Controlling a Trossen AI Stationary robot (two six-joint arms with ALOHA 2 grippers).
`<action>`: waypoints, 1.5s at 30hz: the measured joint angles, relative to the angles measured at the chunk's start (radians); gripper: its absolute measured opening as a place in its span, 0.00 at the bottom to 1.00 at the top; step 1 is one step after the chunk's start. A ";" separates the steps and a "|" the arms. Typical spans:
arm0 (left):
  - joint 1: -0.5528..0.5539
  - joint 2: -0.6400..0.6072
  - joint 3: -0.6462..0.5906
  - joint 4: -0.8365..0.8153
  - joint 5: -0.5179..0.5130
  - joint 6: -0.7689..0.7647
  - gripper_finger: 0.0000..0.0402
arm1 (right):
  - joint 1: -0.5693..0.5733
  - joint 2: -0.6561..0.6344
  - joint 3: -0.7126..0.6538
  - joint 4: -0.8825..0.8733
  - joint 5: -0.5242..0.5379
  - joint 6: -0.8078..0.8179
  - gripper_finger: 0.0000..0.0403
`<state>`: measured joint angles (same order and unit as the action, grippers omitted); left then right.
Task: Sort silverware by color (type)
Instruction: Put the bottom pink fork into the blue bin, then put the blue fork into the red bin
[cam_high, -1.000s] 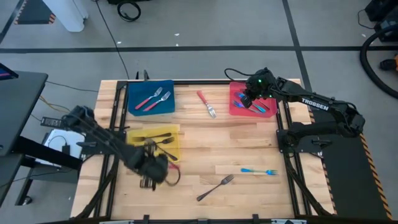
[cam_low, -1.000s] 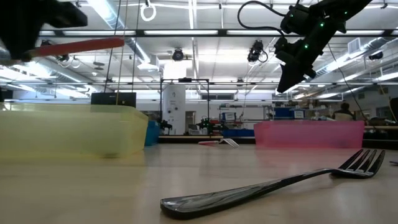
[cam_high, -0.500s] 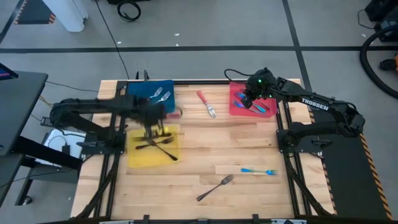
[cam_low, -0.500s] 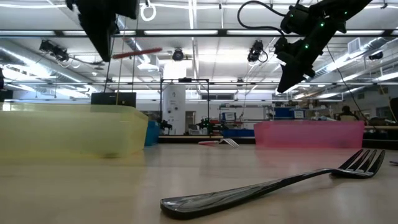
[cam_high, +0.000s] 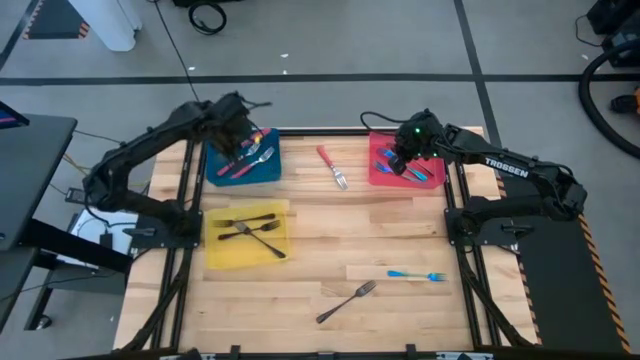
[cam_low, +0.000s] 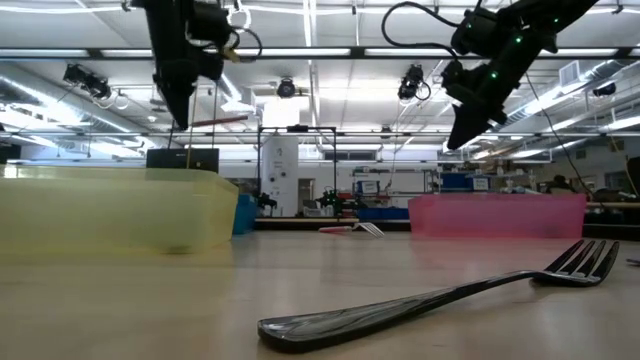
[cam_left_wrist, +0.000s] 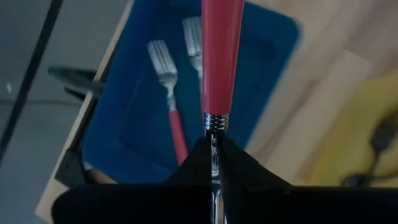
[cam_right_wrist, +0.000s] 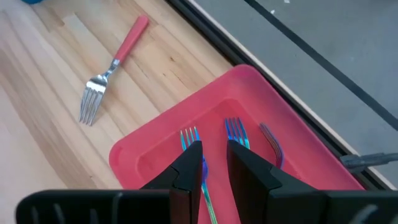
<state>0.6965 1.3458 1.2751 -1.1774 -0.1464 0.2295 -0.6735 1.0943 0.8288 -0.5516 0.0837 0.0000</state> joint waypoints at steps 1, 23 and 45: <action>0.034 0.011 0.000 0.004 0.005 0.003 0.02 | 0.000 0.000 0.000 -0.007 0.000 0.000 0.20; 0.187 0.408 -0.001 0.057 0.013 0.126 0.03 | 0.000 0.000 0.000 -0.064 0.000 0.034 0.20; 0.206 0.519 0.011 0.060 0.011 0.126 0.27 | 0.000 0.000 0.000 -0.123 -0.008 0.052 0.20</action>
<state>0.9022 1.8645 1.2864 -1.1173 -0.1355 0.3550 -0.6731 1.0943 0.8284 -0.6750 0.0761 0.0521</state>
